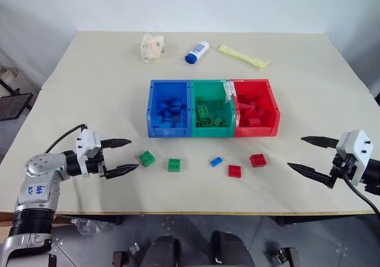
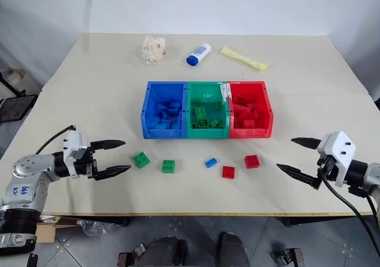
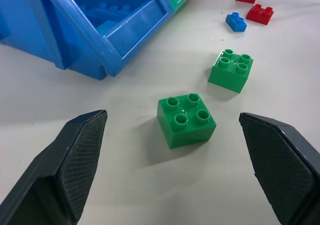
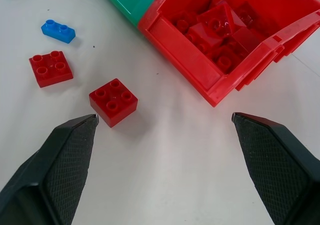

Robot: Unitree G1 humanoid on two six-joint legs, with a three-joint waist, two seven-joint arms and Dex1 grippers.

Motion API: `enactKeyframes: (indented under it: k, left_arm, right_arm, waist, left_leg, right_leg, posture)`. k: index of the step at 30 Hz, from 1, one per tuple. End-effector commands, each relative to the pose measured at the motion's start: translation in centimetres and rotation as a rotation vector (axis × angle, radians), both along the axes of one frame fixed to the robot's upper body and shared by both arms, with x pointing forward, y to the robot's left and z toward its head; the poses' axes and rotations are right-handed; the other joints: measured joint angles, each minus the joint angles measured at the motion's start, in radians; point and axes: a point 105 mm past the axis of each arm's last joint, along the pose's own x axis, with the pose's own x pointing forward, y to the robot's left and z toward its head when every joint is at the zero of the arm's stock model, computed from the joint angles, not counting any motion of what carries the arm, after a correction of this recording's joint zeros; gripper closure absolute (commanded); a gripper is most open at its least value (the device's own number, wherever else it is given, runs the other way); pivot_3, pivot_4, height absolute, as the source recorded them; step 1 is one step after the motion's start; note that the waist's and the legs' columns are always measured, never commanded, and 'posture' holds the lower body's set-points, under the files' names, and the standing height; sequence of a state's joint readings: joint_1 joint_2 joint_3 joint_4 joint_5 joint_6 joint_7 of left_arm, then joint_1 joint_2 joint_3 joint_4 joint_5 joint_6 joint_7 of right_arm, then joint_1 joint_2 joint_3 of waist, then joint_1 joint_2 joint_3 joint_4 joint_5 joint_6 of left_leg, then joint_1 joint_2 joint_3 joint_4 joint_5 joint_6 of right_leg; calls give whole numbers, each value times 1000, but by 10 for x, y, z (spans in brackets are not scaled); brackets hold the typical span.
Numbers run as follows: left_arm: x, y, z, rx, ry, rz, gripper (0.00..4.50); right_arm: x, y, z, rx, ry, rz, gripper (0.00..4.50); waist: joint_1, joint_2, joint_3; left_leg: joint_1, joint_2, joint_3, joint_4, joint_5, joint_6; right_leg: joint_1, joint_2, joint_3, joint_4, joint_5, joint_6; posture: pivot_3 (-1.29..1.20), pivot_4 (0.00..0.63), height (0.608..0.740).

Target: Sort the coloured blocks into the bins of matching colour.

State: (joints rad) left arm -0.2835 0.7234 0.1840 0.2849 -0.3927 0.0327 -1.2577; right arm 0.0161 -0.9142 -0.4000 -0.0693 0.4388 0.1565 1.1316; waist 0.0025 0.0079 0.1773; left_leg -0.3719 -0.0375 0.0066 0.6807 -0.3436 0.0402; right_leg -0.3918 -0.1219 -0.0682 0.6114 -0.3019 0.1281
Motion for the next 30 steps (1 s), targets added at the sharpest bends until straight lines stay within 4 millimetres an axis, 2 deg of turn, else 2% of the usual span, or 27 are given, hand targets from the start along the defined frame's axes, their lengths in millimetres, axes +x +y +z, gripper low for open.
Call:
enactKeyframes:
  k: [1,6,10,13,18,30]
  left_arm:
    - [0,-2,7,6,-43,-12,10]
    - [5,-6,15,-54,-30,15,10]
    - [3,-13,19,-41,-95,-31,10]
    - [-1,-16,17,-35,-111,-76,10]
    - [-9,-18,15,-52,-132,-134,10]
    - [-8,-23,10,-69,-110,-140,10]
  right_arm:
    - [1,-2,13,-12,-49,-19,0]
    - [5,5,17,8,-54,-18,0]
    - [7,6,19,13,-40,-18,0]
    - [0,-1,16,0,0,-42,0]
    - [-23,-20,10,-46,72,-95,0]
    - [-37,-34,16,-58,70,-161,0]
  waist:
    - [0,0,0]
    - [0,0,0]
    - [1,0,0]
    - [3,0,0]
    - [18,0,0]
    - [22,0,0]
  left_leg:
    - [0,0,0,0,0,0]
    - [0,0,0,0,0,0]
    - [0,0,0,0,0,0]
    - [0,0,0,0,0,0]
    - [0,-1,0,0,0,0]
    - [0,-1,1,1,0,1]
  right_leg:
    - [0,0,0,0,0,0]
    - [0,0,0,0,0,0]
    - [0,0,0,0,0,0]
    - [0,0,0,0,0,0]
    - [0,0,0,0,0,0]
    - [1,-1,0,-1,0,0]
  posture:
    - [0,150,740]
    - [0,150,740]
    - [0,150,740]
    - [0,150,740]
    - [0,150,740]
    - [0,150,740]
